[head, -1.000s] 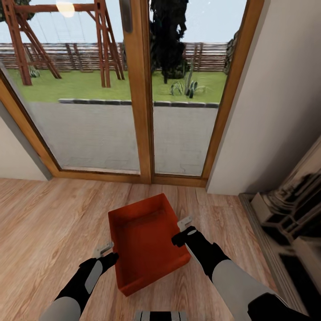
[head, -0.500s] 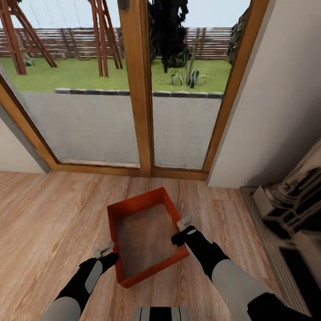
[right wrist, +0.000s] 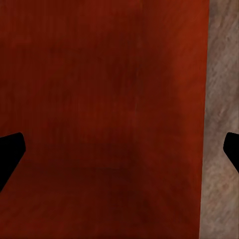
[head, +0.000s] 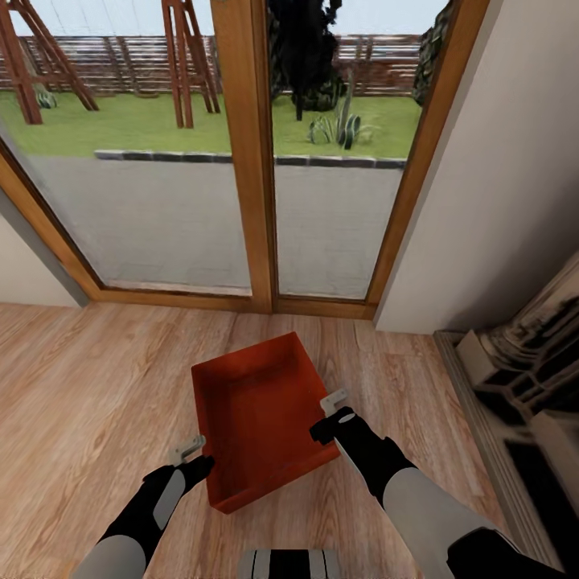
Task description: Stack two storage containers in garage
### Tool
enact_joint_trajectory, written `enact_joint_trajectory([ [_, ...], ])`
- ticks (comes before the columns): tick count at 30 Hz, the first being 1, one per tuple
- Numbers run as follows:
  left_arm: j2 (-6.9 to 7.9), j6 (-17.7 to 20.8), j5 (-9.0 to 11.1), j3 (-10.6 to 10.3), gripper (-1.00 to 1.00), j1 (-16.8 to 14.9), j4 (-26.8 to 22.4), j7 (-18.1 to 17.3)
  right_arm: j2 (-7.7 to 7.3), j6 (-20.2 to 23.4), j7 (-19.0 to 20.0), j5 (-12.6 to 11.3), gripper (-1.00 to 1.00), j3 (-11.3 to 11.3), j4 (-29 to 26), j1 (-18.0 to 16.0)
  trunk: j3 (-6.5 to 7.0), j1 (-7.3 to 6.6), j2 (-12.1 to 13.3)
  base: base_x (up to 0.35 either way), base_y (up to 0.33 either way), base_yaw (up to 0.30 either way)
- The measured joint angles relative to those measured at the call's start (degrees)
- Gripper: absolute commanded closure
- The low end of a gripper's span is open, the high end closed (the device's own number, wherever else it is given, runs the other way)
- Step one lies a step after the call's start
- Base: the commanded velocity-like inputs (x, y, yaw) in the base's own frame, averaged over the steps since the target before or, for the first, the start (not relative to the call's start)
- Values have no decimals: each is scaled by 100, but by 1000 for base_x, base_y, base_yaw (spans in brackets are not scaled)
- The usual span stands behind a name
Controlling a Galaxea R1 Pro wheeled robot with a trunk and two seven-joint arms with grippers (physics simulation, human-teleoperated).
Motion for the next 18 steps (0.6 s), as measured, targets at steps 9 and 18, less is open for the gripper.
enact_joint_trajectory([
  [9,-3,0,0,0,-100,0,-3,-5,-3,0,-6,0,-100,0,0,0,0,0,0,0,0,0],
  [18,2,2,0,0,-100,0,-3,-5,-5,0,-7,-8,-100,-13,-3,-46,0,0,0,0,0,0],
])
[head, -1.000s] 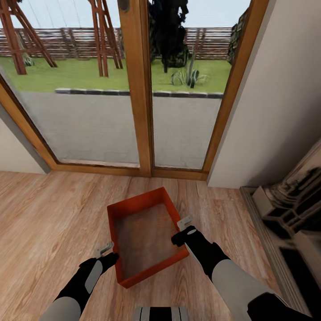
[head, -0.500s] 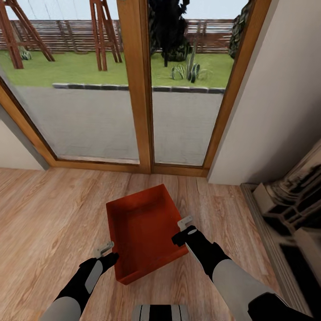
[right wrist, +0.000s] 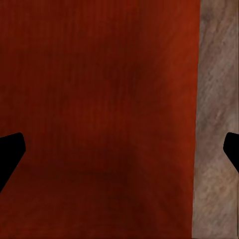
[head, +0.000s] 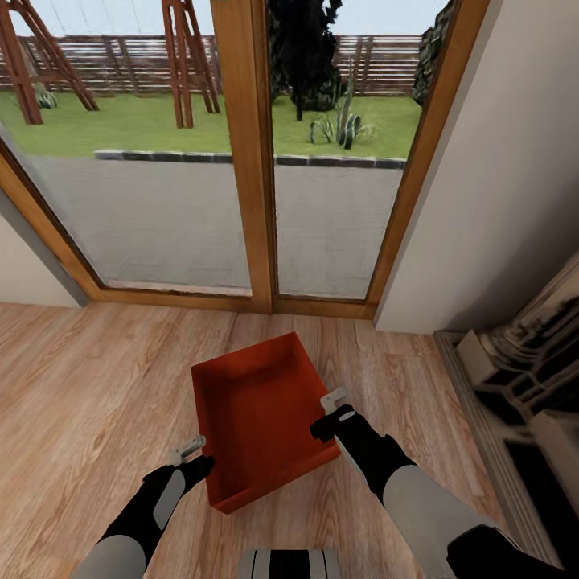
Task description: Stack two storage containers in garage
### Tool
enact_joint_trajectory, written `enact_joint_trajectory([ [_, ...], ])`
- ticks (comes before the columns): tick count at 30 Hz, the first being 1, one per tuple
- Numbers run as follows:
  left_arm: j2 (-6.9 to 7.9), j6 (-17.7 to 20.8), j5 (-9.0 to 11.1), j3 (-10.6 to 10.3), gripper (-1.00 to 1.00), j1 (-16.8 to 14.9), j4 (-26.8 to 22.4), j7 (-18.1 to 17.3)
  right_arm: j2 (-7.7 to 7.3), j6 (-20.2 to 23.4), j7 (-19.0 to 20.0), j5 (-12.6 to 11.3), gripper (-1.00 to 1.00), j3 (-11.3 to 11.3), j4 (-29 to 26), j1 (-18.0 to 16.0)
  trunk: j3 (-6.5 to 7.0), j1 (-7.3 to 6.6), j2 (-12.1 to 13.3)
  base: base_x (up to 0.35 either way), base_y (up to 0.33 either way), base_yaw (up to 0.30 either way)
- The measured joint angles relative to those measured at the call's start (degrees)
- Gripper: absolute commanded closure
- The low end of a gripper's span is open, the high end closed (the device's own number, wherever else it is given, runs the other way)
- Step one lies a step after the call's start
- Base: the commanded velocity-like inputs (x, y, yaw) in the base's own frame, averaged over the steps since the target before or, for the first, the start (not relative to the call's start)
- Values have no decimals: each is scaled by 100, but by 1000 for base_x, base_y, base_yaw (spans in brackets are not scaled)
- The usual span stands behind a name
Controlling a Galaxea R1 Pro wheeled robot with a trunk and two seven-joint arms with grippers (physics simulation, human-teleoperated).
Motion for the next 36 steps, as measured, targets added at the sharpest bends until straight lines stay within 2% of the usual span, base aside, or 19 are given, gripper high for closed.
enact_joint_trajectory([
  [4,-1,1,0,0,-100,0,7,0,0,0,0,-8,-100,-11,15,-28,0,0,0,0,0,0],
  [10,-6,-1,12,-1,-100,0,8,-3,0,0,0,-14,-100,-13,26,-33,-132,16,-8,0,0,0],
  [11,-5,2,70,-17,-100,-5,-18,13,0,0,0,-15,-100,-13,27,-33,-154,15,-11,0,0,0],
  [14,-5,124,122,-28,-100,-4,-176,36,0,0,0,-14,-100,-13,29,-34,-221,21,-16,0,0,0],
  [20,-8,-6,104,-15,-100,-4,-472,3,0,0,0,-10,-100,-13,26,-33,-354,39,-23,0,0,0],
  [30,-9,-8,91,-10,-100,-3,-475,-5,0,0,0,-21,-100,-13,28,-68,-354,39,-23,0,0,0],
  [31,-9,-9,90,-10,100,-3,-474,-6,0,0,0,-21,-100,-13,28,-68,-354,39,-23,0,0,0],
  [33,-8,-9,88,-11,100,-3,-475,-8,0,0,0,-17,-100,-13,29,-69,-354,39,-22,0,0,0],
  [34,-8,-9,97,-12,100,-3,-475,-5,0,0,0,-14,100,-13,29,-69,-354,39,-23,0,0,0],
  [36,-9,-11,98,-11,100,-3,-475,0,-1,-2,-6,32,100,-18,33,-70,-354,39,-23,0,0,0],
])
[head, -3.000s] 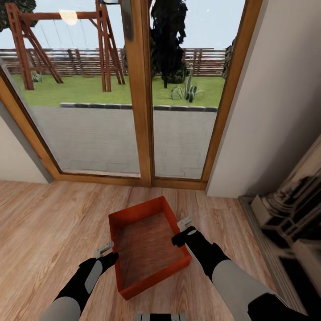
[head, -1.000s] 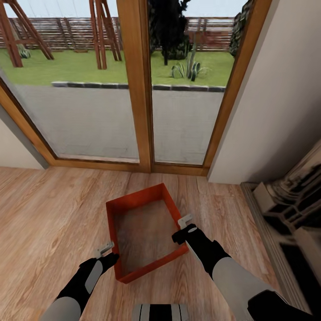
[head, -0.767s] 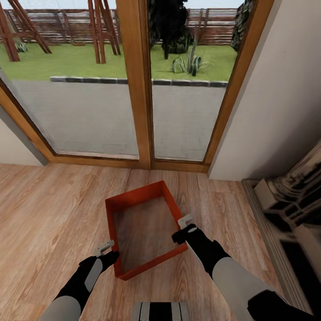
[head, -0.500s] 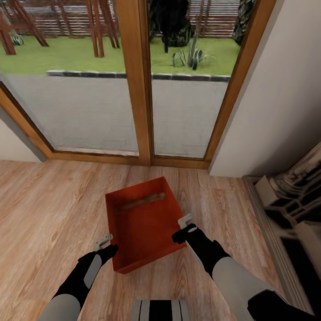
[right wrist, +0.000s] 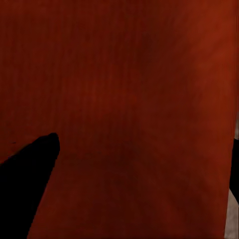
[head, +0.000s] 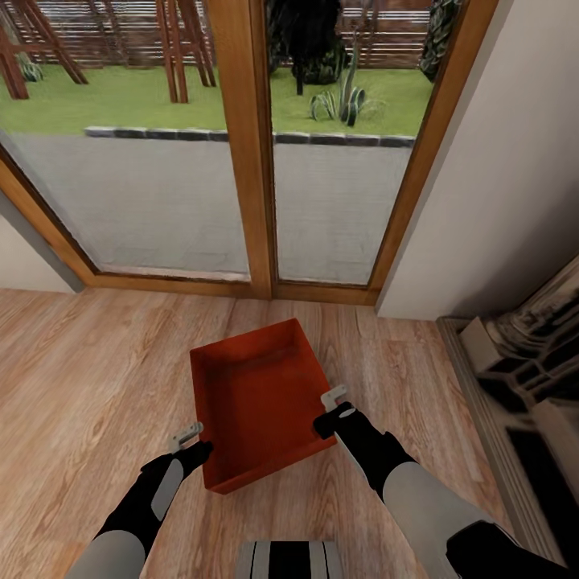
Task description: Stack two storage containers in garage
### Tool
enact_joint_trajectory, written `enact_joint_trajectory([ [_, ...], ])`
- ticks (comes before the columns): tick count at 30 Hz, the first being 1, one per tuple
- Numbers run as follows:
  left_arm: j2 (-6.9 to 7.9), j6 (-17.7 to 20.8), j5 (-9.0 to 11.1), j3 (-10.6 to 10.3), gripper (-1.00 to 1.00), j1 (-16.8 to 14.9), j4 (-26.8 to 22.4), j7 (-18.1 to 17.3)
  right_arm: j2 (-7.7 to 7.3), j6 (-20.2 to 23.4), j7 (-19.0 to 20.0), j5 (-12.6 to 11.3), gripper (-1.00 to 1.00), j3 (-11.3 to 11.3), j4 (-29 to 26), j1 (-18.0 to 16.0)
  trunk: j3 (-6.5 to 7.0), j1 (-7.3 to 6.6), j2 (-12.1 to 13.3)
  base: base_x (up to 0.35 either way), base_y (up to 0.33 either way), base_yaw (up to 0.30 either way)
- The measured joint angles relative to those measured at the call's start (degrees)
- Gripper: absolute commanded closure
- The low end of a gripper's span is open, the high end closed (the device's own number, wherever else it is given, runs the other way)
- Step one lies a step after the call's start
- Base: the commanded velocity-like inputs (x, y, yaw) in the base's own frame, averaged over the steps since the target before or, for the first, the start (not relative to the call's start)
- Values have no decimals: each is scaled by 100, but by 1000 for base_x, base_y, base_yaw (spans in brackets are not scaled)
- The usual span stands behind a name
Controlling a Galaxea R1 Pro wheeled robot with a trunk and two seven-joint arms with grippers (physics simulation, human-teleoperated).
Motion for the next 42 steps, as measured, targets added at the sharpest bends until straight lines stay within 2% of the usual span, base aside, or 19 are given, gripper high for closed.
enact_joint_trajectory([
  [38,0,2,-20,4,100,0,-6,-6,9,-8,-9,8,100,-9,-1,-1,0,0,0,0,0,0],
  [39,2,5,-78,14,100,1,22,-3,9,-7,-9,12,100,-10,1,0,22,-1,2,0,0,0],
  [42,2,12,-67,10,100,0,132,-5,13,-7,-9,7,100,-7,0,0,88,-9,6,0,0,0],
])
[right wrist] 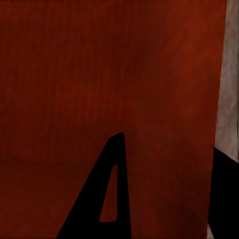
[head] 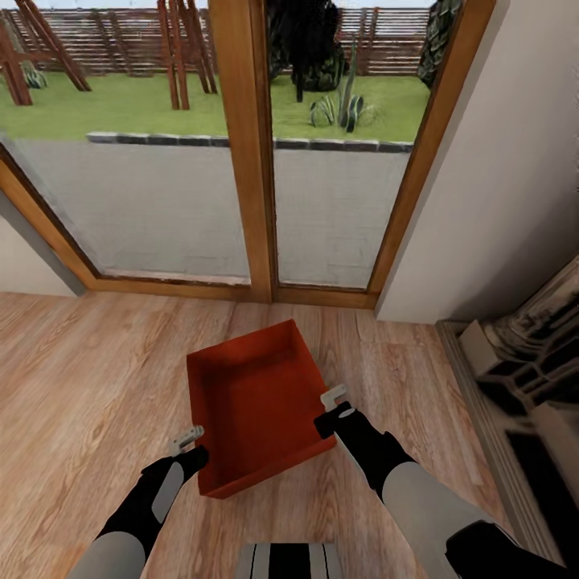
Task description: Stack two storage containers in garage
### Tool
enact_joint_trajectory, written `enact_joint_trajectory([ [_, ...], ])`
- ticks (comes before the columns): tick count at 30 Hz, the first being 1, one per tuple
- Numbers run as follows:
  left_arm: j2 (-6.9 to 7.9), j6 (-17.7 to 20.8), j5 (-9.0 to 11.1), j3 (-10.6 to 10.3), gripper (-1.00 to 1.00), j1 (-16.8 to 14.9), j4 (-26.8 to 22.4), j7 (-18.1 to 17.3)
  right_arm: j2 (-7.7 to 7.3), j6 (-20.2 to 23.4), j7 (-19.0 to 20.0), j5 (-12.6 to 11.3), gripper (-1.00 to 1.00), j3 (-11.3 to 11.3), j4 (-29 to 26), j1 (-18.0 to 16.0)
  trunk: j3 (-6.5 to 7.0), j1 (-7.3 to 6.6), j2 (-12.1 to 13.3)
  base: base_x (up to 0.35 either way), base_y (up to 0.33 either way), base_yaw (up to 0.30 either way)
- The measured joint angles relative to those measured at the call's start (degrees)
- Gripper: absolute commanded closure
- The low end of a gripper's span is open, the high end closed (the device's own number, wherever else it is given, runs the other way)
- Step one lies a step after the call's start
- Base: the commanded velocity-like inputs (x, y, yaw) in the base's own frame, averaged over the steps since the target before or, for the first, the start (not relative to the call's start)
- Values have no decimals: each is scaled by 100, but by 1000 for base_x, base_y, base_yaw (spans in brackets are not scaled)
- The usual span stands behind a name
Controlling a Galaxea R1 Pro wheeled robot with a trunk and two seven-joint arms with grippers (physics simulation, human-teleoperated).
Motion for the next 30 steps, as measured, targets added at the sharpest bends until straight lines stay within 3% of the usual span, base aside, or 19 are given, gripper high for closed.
enact_joint_trajectory([
  [7,2,-6,41,-17,100,0,305,21,3,2,-3,111,100,-7,-3,-1,155,-18,9,0,0,0],
  [12,-3,-14,114,-18,100,1,363,-8,15,0,23,-72,100,8,-2,3,265,-30,17,0,0,0],
  [30,-10,-5,49,0,100,1,360,-21,22,-11,-7,-74,100,15,-3,18,664,-76,41,0,0,0],
])
